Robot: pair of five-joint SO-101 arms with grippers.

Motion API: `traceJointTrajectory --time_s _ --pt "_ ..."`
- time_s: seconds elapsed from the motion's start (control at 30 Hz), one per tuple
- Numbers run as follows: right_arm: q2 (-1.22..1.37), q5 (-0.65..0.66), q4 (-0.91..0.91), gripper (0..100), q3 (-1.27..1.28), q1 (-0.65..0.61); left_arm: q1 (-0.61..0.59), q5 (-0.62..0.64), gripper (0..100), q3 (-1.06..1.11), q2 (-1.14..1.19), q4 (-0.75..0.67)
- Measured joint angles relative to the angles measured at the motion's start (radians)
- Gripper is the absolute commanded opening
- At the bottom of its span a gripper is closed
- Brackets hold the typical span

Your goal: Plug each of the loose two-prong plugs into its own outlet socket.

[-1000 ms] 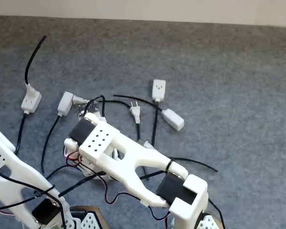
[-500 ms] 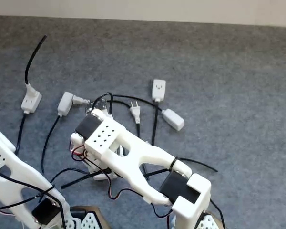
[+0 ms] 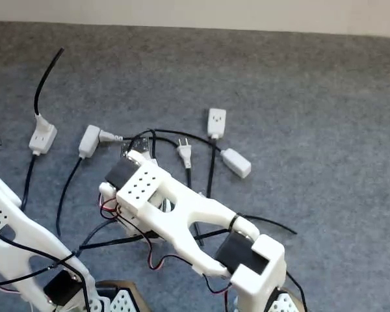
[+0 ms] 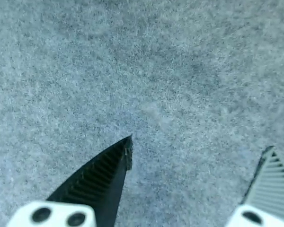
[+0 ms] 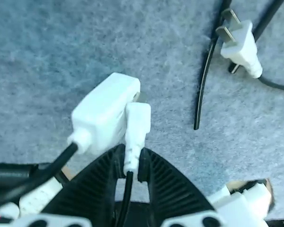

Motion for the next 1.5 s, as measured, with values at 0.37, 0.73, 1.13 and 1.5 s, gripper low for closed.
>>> traceJointTrajectory --time_s 0.37,0.73,1.13,1.5 --pt "-0.051 0.008 -0.046 0.5 -0.005 -0.003 0.000 0.000 40 0.000 0.000 0.000" --pt "-0.160 0.008 0.015 0.5 -0.015 -0.003 0.000 0.000 40 0.000 0.000 0.000" --pt "-0.160 0.021 0.018 0.5 -0.015 -0.114 0.000 0.000 40 0.000 0.000 0.000" --pt "-0.066 0.026 0.015 0.5 -0.015 -0.086 0.000 0.000 40 0.000 0.000 0.000"
